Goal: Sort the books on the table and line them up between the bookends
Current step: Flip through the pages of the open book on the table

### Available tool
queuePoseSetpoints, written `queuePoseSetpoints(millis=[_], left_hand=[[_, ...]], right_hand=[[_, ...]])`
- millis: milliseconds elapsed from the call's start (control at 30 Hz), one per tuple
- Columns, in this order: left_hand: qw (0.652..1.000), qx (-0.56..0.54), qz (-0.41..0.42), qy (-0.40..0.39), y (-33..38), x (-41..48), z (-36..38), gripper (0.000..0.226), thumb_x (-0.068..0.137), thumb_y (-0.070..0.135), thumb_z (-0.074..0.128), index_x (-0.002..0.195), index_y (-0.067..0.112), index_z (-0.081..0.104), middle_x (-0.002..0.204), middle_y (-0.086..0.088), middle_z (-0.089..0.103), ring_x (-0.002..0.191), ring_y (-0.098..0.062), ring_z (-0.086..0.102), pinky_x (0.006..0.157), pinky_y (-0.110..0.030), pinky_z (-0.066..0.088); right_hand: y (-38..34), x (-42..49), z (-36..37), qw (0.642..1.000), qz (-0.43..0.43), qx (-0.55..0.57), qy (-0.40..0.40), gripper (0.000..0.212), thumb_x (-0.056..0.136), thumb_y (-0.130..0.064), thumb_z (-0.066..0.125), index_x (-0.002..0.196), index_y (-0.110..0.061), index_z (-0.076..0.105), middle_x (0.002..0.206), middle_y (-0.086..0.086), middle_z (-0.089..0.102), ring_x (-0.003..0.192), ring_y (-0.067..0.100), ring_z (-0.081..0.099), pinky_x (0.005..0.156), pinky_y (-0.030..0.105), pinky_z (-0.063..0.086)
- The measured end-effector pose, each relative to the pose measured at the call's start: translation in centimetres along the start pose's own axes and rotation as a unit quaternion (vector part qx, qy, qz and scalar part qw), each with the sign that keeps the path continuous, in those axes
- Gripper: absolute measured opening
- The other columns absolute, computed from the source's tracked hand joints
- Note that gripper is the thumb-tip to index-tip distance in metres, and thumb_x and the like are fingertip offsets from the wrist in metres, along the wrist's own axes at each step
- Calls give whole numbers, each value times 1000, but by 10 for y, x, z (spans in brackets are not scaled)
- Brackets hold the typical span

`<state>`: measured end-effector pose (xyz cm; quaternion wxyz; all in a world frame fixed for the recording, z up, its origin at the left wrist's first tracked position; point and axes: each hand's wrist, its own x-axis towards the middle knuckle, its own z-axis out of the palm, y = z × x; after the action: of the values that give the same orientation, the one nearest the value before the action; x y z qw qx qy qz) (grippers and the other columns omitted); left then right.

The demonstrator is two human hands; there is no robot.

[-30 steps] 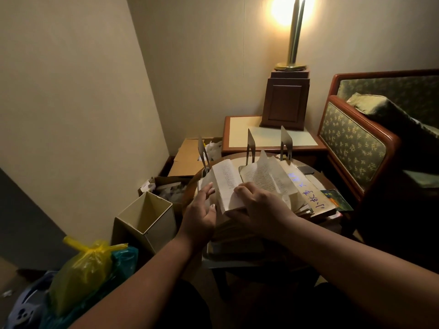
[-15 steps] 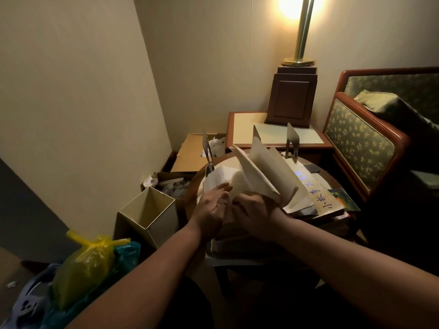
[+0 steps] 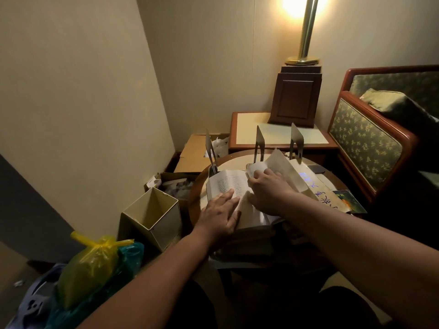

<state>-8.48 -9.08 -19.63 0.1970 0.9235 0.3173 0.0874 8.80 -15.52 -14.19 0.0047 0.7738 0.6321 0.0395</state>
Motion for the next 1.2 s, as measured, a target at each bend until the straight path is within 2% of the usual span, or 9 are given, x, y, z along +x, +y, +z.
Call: queuePoseSetpoints(millis=[133,233,300,400,467,567,833,1033,1200], left_hand=[[999,32,4,-18,-1,-2,1,53,104,45,29,154,33,23,164,9,11,152,-17,5,121,-53,10],[998,51,4,-33,-3,-4,2,54,105,43,24,156,31,15,165,11,2,152,-16,-4,120,-54,0],[997,66,-1,-43,-1,-3,4,55,105,42,22,157,29,10,165,10,-3,152,-17,-8,120,-53,-2],[996,71,-14,-60,4,-2,5,57,106,40,20,157,26,1,164,9,-11,151,-17,-12,121,-53,-3],[994,71,-26,-76,7,-2,2,58,106,39,20,157,25,-2,164,8,-14,151,-16,-14,121,-53,-5],[991,84,-39,-96,12,3,-5,59,105,37,21,158,23,-3,164,7,-14,151,-16,-13,119,-52,-8],[987,79,-80,-119,11,56,-13,62,105,40,21,157,22,-6,164,4,-18,151,-18,-15,120,-56,-9],[984,40,-140,-107,10,124,-6,61,103,34,22,158,22,-1,165,2,-14,151,-24,-15,118,-59,-5],[982,68,-133,-118,6,163,-7,60,103,38,21,158,21,4,166,2,-7,152,-24,-12,117,-64,-4]], right_hand=[[15,4,14,998,-67,-7,8,44,98,-48,42,130,-21,53,139,2,45,130,23,37,108,43,31],[24,3,27,997,-41,48,-54,63,98,-60,32,152,-28,28,162,-4,20,150,18,7,121,50,5],[29,3,34,994,-20,59,-95,74,94,-70,23,156,-33,11,164,-9,0,149,12,-10,119,54,-7],[36,3,35,988,-27,82,-127,96,75,-89,7,155,-37,-2,162,-12,-13,147,11,-19,120,52,-8],[37,3,34,986,-36,85,-141,103,65,-94,1,153,-42,-8,160,-13,-19,147,12,-21,120,51,-8],[35,4,34,986,-33,84,-138,90,75,-86,10,152,-44,-9,154,-17,-23,146,13,-22,120,52,-8],[39,6,49,988,-33,98,-113,81,84,-82,16,152,-46,-10,158,-22,-18,143,10,-27,118,50,-14],[39,9,53,990,-9,93,-103,81,84,-81,8,152,-43,-12,157,-20,-20,143,13,-27,119,53,-11],[35,14,57,990,25,96,-105,82,85,-80,5,152,-37,-14,156,-16,-24,145,16,-26,118,54,-12]])
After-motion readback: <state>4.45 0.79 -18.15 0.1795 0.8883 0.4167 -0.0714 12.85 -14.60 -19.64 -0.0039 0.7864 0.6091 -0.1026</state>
